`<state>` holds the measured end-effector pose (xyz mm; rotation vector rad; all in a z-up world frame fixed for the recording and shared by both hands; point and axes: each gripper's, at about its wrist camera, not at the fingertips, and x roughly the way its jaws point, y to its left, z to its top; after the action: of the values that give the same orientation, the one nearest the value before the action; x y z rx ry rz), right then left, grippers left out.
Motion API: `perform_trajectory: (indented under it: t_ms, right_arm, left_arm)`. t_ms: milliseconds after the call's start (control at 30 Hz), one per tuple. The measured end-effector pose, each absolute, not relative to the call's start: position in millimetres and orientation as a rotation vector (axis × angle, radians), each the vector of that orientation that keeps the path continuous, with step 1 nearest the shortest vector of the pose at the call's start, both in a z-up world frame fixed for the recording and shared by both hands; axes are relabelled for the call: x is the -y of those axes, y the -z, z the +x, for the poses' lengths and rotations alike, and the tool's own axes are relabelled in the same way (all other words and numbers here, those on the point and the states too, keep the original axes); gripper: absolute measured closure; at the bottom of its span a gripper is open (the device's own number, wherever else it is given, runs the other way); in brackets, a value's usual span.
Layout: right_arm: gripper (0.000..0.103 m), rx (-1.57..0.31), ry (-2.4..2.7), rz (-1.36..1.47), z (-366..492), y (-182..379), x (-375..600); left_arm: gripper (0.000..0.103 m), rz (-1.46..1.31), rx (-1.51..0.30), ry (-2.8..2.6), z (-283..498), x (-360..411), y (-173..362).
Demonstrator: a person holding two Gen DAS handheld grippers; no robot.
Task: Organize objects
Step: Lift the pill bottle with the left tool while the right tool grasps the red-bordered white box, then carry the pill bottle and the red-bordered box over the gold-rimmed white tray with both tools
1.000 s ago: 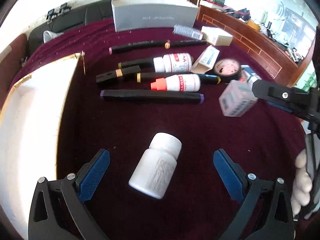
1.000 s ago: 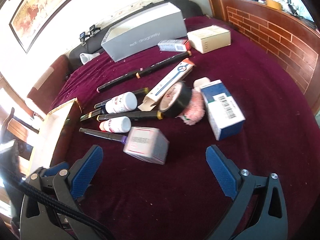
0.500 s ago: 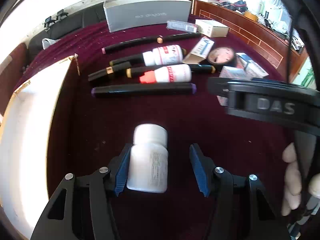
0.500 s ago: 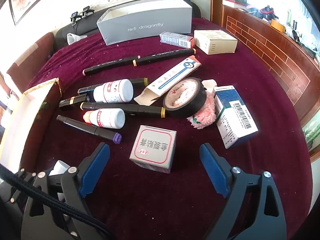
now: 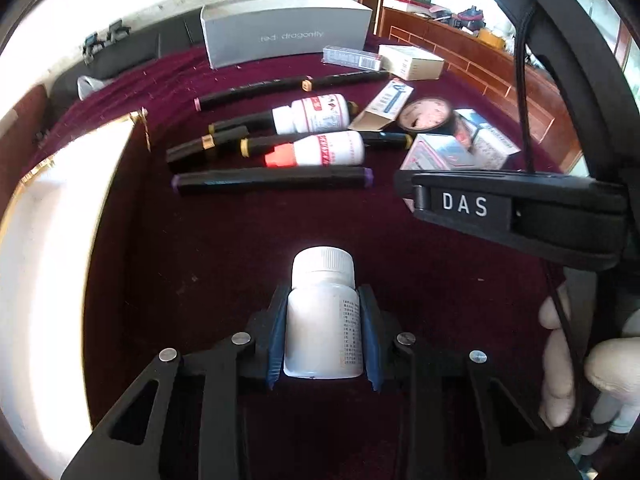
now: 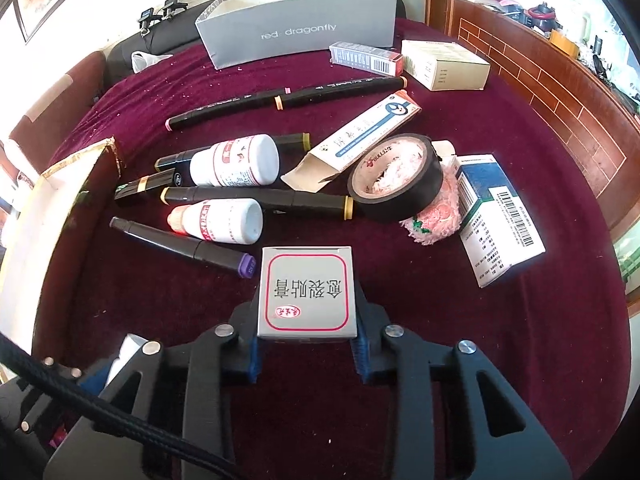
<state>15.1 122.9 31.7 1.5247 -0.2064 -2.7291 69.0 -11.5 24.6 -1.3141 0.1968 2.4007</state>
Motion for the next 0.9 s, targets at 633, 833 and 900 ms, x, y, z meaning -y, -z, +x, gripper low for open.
perform_trajectory:
  t_ms: [633,833,900]
  right_arm:
    - [0.071,0.360,2.724,1.502,51.1,-47.2,-120.7]
    - [0.071,0.435,2.731,1.471,59.7,-51.8,-110.7]
    - [0.071,0.458,2.726,1.462,59.6,-54.7,-104.5]
  left_arm:
    - [0.075,-1.203,0.028,-2.300,128.6,91.6,-60.9]
    - [0.075,-1.167,0.125,-2.351,130.6,166.8,-72.1]
    - [0.074,-1.148,0.153,-2.381,127.8,193.0,-77.4]
